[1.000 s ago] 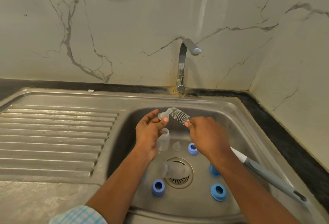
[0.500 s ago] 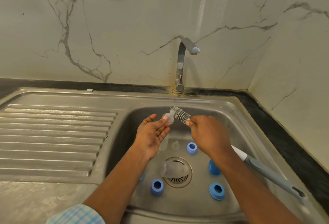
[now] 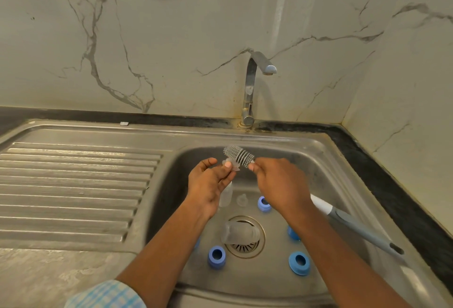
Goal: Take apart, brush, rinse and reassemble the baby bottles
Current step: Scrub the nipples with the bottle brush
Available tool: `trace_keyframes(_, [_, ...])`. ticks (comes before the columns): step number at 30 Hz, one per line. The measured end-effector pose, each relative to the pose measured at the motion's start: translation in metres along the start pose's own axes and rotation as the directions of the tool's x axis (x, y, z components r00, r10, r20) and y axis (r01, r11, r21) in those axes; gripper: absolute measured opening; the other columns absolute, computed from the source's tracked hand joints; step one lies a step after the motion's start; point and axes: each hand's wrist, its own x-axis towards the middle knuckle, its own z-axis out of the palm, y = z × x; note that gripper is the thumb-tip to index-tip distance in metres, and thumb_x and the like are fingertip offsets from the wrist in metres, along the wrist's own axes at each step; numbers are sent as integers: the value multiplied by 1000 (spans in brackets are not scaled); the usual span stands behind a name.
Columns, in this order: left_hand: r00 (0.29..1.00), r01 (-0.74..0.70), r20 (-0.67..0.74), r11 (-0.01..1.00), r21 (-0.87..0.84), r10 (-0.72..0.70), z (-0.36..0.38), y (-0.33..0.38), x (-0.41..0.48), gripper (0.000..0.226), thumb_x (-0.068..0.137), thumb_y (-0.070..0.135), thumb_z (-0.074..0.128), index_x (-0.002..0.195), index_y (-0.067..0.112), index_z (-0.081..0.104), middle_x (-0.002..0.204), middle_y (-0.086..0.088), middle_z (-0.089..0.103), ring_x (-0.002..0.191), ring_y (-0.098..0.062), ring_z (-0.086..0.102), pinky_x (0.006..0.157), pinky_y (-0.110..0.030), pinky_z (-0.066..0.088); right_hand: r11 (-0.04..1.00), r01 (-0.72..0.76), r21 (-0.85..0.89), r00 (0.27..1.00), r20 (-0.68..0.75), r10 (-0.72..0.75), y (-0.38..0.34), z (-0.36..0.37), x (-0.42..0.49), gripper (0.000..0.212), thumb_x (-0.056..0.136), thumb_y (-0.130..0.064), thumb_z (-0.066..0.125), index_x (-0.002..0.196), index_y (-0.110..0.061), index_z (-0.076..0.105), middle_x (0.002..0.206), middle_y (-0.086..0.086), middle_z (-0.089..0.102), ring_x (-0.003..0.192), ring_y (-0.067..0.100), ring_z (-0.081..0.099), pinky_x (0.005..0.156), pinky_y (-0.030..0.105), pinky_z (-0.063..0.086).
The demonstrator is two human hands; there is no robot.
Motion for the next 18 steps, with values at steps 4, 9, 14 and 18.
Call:
trace_keyframes(4, [1000,-12,-27,999,31,12,2,-2,-1,26,88,-10,64,95,12,52,87,-14,74,79,-22,75,72,-27,62,994,-80,-71,996,-55,76,0,-3,0,32,105,-40,37,102,-22,63,82,0,60,75,24,55,65,31,38])
trace_keyframes(9, [984,-58,-164,997,48,65,-4,2,0,27,85,-11,68,92,10,52,100,-22,71,85,-29,75,69,-28,62,999,-29,34,996,-85,32,11,-7,0,28,103,-37,40,84,-25,55,68,-4,55,69,23,56,57,32,34])
trace_keyframes(14, [998,-68,-5,994,83,68,2,-1,-4,32,88,-14,62,89,14,46,93,-18,70,80,-23,75,71,-27,61,1000,-4,-3,1000,-6,4,6,3,3,28,103,-40,42,92,-26,64,71,-5,57,70,21,58,63,31,41])
trace_keyframes(18, [998,-60,35,997,48,58,3,-1,-4,30,88,-13,62,90,13,47,88,-14,72,82,-23,76,71,-26,62,978,-205,-39,971,-132,198,33,-6,7,30,102,-38,43,97,-22,68,87,4,68,84,28,64,67,30,37])
